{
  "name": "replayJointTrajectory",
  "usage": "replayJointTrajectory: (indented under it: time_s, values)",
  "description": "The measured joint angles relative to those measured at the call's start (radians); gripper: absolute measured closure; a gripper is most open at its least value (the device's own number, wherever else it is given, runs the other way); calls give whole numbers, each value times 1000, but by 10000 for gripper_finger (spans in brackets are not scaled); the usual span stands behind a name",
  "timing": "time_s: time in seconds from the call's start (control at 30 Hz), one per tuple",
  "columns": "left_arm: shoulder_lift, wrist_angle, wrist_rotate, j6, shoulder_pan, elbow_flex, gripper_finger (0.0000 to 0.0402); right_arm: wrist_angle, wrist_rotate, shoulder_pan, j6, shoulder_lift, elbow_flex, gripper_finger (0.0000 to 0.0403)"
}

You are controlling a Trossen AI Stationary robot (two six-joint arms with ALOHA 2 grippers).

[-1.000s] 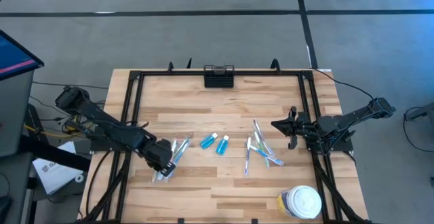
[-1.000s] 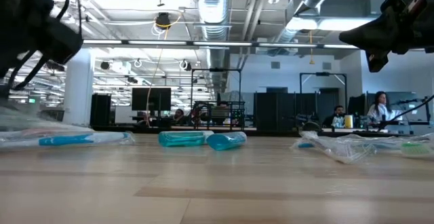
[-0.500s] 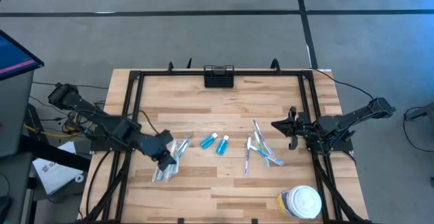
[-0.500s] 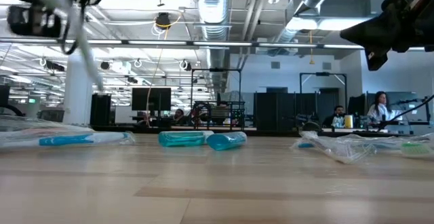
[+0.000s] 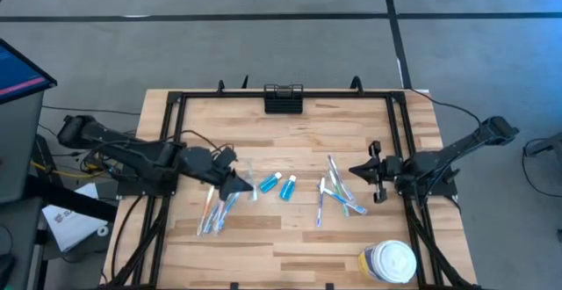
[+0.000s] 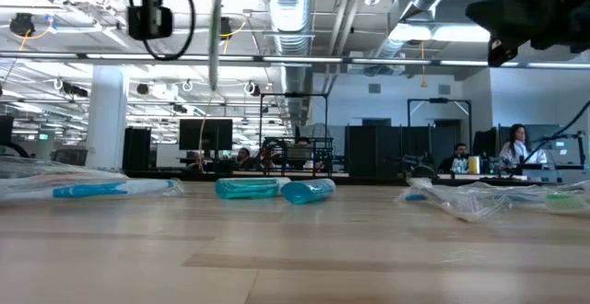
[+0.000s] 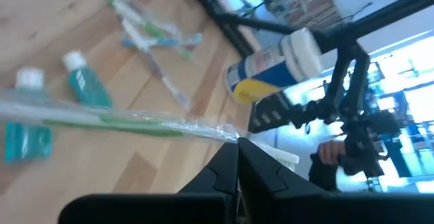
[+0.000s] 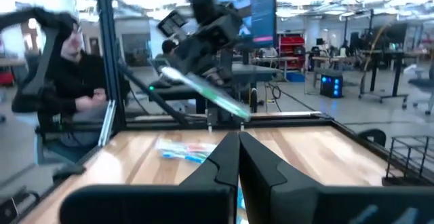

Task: Pick & Place toothbrushing station
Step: Put the left green toothbrush into the black wire organizer

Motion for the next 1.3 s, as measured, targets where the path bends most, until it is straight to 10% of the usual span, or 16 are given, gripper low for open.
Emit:
replayJointTrajectory:
  time_s: [0.57, 1.3]
  values:
    - [129, 298, 199, 117, 187, 0, 401, 16, 131, -82, -112, 622, 342, 403]
    - [158, 421, 246, 139, 249, 0, 401, 45, 129, -124, -339, 991, 689, 364]
